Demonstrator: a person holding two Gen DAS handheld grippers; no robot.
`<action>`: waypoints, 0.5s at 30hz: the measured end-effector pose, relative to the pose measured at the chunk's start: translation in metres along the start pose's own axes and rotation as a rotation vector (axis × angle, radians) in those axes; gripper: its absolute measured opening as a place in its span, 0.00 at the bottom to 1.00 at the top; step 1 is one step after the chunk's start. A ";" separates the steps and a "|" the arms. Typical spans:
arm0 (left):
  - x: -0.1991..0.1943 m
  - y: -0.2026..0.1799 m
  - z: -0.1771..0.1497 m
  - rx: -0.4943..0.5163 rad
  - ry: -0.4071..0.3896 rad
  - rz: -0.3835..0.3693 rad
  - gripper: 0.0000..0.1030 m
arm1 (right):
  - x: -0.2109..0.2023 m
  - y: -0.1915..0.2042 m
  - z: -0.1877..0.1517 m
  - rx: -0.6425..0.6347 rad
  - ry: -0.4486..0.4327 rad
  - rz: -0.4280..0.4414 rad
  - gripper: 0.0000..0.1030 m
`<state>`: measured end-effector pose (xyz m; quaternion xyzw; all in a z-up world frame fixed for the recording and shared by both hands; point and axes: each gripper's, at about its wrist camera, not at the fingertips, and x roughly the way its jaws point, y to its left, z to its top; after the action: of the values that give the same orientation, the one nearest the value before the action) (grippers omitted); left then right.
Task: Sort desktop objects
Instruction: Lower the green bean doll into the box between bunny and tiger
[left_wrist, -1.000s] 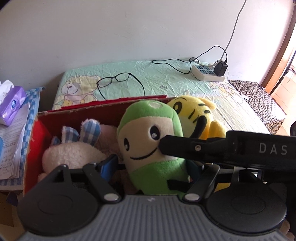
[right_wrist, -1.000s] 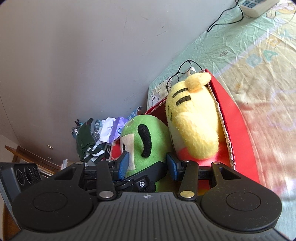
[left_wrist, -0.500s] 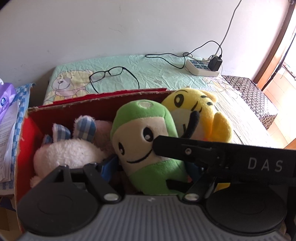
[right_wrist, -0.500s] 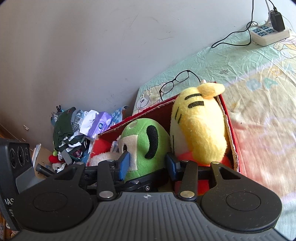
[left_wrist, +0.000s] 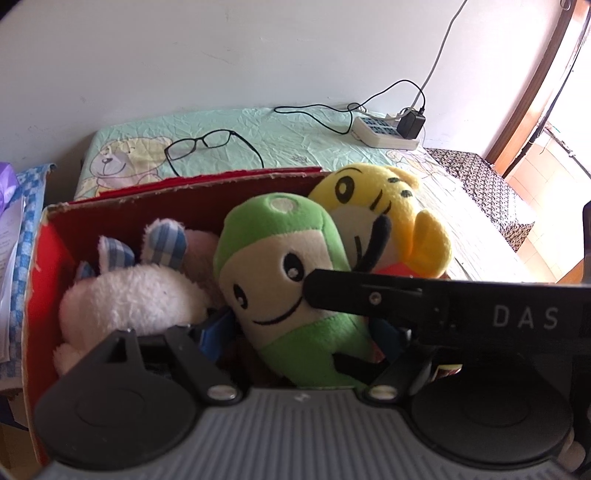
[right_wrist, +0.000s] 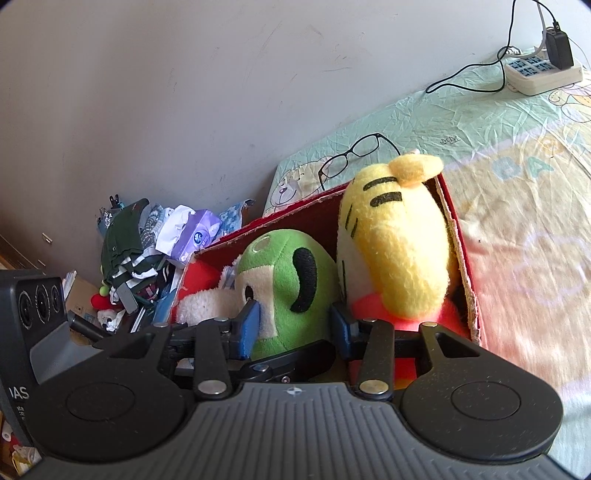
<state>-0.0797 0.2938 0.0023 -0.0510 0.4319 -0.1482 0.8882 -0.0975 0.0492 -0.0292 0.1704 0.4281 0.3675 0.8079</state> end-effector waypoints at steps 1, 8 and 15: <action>0.000 0.000 0.000 0.002 -0.001 0.002 0.79 | 0.002 0.002 0.000 0.004 -0.004 -0.005 0.44; -0.003 0.008 -0.003 0.007 0.001 -0.018 0.77 | 0.006 0.010 -0.003 -0.017 -0.012 -0.021 0.43; -0.010 0.014 -0.017 0.005 0.004 -0.037 0.80 | -0.004 0.018 -0.014 -0.108 0.021 -0.013 0.42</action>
<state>-0.0960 0.3108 -0.0041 -0.0566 0.4324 -0.1655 0.8845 -0.1187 0.0574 -0.0248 0.1196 0.4171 0.3867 0.8137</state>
